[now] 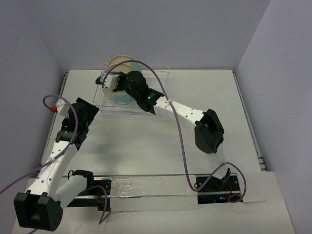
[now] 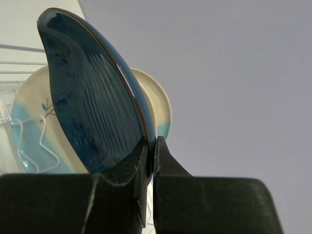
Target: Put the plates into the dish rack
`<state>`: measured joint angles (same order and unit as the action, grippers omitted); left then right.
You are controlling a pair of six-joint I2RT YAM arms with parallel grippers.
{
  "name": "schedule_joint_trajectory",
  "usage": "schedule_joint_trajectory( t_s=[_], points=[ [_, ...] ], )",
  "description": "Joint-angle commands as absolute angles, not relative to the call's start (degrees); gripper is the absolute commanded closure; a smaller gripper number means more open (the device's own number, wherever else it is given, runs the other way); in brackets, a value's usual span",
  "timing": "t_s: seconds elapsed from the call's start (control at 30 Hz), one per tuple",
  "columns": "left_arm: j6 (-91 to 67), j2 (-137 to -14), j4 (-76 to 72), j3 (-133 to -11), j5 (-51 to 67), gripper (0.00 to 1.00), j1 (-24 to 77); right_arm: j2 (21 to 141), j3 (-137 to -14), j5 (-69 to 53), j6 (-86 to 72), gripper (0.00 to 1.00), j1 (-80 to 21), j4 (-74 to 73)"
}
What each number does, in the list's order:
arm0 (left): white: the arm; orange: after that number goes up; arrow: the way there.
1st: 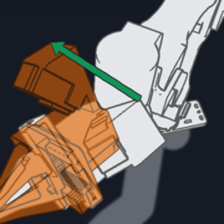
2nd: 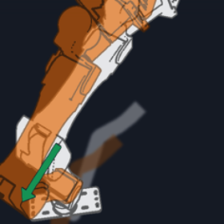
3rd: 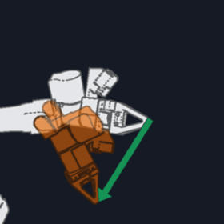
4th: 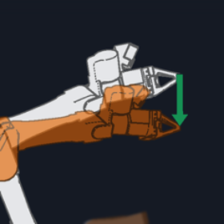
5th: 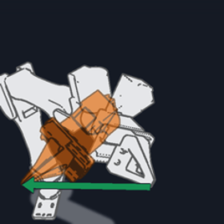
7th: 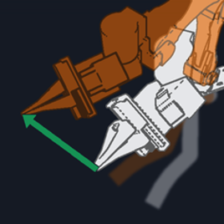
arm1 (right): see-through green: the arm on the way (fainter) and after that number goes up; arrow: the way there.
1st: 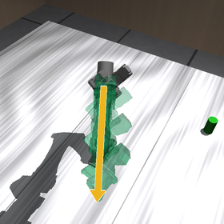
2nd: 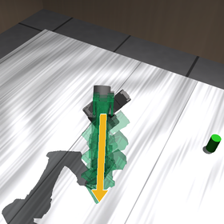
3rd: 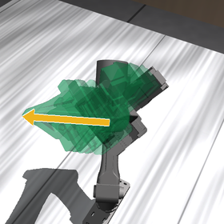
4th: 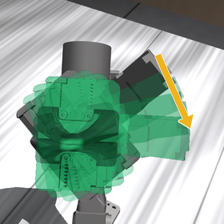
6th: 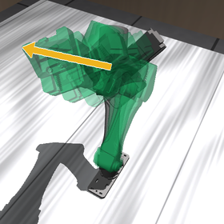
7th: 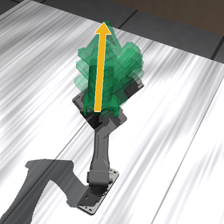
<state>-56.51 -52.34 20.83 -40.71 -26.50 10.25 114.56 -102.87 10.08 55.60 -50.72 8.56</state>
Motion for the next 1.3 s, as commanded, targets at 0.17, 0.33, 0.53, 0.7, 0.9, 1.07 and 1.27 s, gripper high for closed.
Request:
schedule_joint_trajectory(
  t_s=[0.17, 0.33, 0.53, 0.7, 0.9, 1.07, 1.27],
  points=[
    [-56.07, -49.93, 20.05, -39.3, -28.46, 0.01, 9.49, 118.55, -111.51, 14.76, 57.77, 1.0, -53.43, 14.9],
    [-56.39, -50.12, 20.33, -39.18, -28.68, 0.01, 9.47, 120.15, -112.43, 16.29, 56.27, 1.0, -53.96, 14.43],
    [-55.9, -50.71, 19.86, -38.94, -27.86, 0.01, 9.4, 122.36, -112.94, 18.03, 56.79, 1.0, -53.97, 15.3],
    [-55.55, -50.54, 19.25, -38.83, -27.49, 0.01, 9.41, 123.05, -113.01, 18.16, 56.74, 1.0, -53.96, 14.75],
    [-55.46, -50.63, 19.07, -38.67, -27.42, 0.01, 9.4, 124.01, -111.45, 18.55, 56.34, 1.0, -53.96, 15.03],
    [-55.37, -50.8, 19.17, -38.67, -27.41, 0.01, 9.4, 124.78, -110.7, 18.39, 56.12, 1.0, -53.96, 14.88],
    [-55.13, -50.19, 18.77, -38.26, -27.09, 0.01, 9.4, 125.72, -108.95, 18.07, 55.1, 1.0, -53.9, 15.32]
  ],
)
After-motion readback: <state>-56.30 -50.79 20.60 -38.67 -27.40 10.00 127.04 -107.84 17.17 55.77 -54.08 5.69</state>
